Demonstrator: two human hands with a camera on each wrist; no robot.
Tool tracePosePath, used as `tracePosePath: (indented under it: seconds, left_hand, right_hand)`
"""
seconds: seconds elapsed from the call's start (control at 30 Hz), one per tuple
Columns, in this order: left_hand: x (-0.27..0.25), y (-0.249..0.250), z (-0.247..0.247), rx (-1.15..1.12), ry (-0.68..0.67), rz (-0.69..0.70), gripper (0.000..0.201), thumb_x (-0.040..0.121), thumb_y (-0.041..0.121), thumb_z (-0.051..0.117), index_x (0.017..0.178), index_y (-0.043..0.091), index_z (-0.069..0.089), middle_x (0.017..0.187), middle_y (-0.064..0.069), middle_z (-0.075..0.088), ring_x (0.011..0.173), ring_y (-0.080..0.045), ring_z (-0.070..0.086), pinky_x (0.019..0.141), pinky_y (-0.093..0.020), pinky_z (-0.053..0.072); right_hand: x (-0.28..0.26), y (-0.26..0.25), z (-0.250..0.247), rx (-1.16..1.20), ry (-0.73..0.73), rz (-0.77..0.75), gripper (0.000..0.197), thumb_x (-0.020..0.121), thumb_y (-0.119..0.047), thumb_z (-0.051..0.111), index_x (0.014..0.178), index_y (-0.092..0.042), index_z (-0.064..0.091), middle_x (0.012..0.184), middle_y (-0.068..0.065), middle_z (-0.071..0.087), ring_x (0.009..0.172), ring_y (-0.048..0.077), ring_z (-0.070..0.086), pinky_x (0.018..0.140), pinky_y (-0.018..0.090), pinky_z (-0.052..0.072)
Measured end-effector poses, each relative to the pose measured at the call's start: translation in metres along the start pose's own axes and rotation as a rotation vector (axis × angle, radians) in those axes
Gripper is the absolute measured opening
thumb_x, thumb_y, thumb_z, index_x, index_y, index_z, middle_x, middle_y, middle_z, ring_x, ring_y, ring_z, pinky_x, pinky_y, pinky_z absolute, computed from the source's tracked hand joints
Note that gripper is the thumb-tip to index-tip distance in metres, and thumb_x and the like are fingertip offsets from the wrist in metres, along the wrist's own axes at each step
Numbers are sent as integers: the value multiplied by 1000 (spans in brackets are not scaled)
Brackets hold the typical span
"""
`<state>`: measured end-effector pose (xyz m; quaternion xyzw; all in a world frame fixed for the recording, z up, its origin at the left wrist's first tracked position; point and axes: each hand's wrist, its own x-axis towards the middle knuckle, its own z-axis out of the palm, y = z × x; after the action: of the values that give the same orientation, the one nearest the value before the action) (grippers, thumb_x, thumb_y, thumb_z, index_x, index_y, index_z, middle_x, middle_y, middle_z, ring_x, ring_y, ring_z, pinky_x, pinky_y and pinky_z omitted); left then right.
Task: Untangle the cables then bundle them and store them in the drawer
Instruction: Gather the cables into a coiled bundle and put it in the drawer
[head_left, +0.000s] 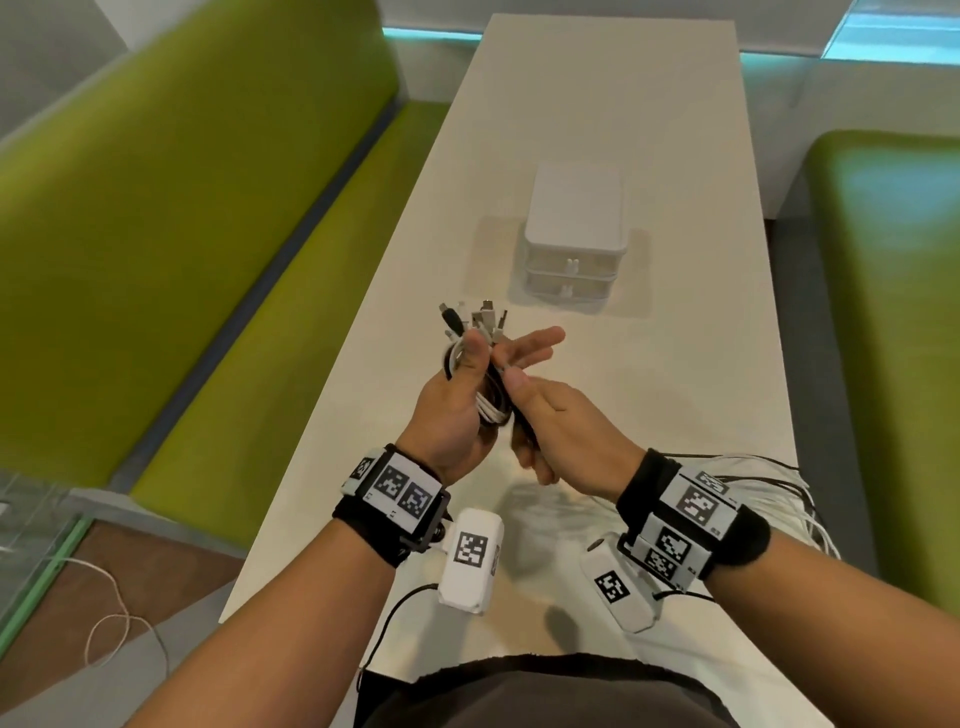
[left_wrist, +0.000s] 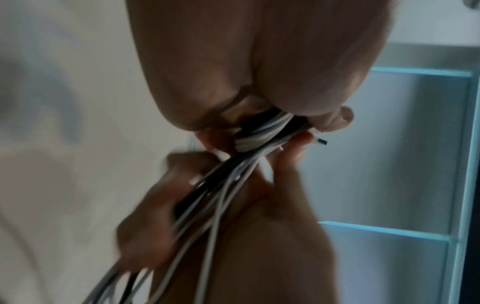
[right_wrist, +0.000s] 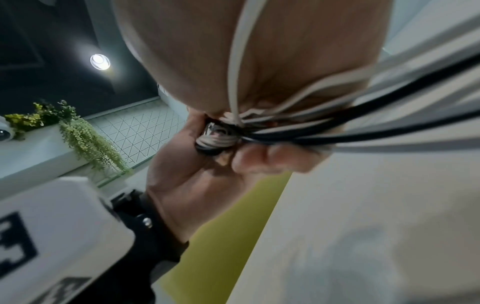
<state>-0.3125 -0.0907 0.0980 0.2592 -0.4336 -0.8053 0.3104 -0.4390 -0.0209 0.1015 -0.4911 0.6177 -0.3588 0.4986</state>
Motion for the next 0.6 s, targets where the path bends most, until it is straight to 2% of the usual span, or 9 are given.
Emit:
tracePosePath:
  seconds: [0.07, 0.1, 0.17, 0.23, 0.3, 0.37, 0.43, 0.5, 0.6]
  left_hand:
    - [1, -3, -1, 73, 10, 0, 79, 93, 63, 28, 123, -6, 48, 143, -3, 60, 138, -18, 50, 92, -43, 47]
    - [2, -6, -2, 90, 23, -8, 82, 92, 65, 27, 128, -6, 46, 143, -2, 60, 138, -17, 51, 98, -46, 45]
    - [1, -7, -3, 38, 20, -10, 65, 96, 62, 28, 116, 12, 63, 143, -5, 60, 138, -20, 51, 108, -50, 40]
    - [-1, -4, -5, -104, -47, -35, 48, 103, 52, 30, 97, 17, 63, 143, -17, 57, 137, -28, 49, 116, -51, 34]
    - [-1, 2, -10, -246, -100, -95, 35, 102, 38, 36, 91, 11, 55, 137, -26, 56, 134, -37, 46, 118, -52, 30]
    - [2, 6, -14, -310, -92, -126, 30, 97, 34, 40, 86, 8, 51, 120, -26, 61, 130, -41, 44, 117, -53, 27]
    - [4, 8, -9, -288, -26, -116, 40, 102, 41, 38, 83, 8, 51, 98, -19, 61, 124, -41, 50, 115, -52, 32]
    - [4, 8, 0, -226, 66, -74, 54, 103, 55, 35, 79, 10, 51, 81, -13, 59, 118, -38, 60, 107, -48, 44]
    - [3, 8, 6, -155, 144, -30, 59, 86, 70, 39, 74, 13, 48, 67, -5, 53, 106, -31, 67, 97, -43, 50]
  right_hand:
    - [2, 4, 3, 70, -43, -78, 30, 101, -55, 46, 93, -29, 58, 67, -4, 54, 53, 7, 45, 52, 18, 39]
    - [4, 7, 3, 87, -65, -97, 20, 100, -48, 52, 91, -31, 57, 65, -11, 52, 54, 3, 44, 52, 13, 37]
    - [7, 11, 2, 133, -95, -86, 10, 99, -36, 62, 93, -28, 61, 66, -18, 57, 57, -3, 51, 56, 9, 40]
    - [10, 14, -1, 81, -76, -93, 21, 97, -35, 66, 117, -28, 66, 94, -19, 71, 89, -3, 66, 81, 16, 51]
    - [11, 17, -3, -129, 9, -131, 41, 94, -49, 66, 131, -34, 59, 112, -14, 70, 108, 8, 65, 97, 35, 52]
    - [11, 17, -3, -441, 98, -156, 54, 89, -67, 53, 136, -40, 46, 109, -9, 70, 99, 19, 67, 87, 46, 54]
    - [11, 17, 0, -616, 126, -178, 59, 92, -70, 44, 140, -37, 33, 95, -5, 69, 87, 25, 67, 76, 46, 54]
    - [10, 15, 3, -604, 85, -171, 59, 98, -64, 43, 143, -29, 33, 83, -5, 65, 79, 25, 64, 74, 46, 53]
    - [8, 13, 6, -582, 63, -158, 58, 99, -61, 41, 141, -21, 37, 79, 0, 65, 74, 22, 63, 73, 47, 52]
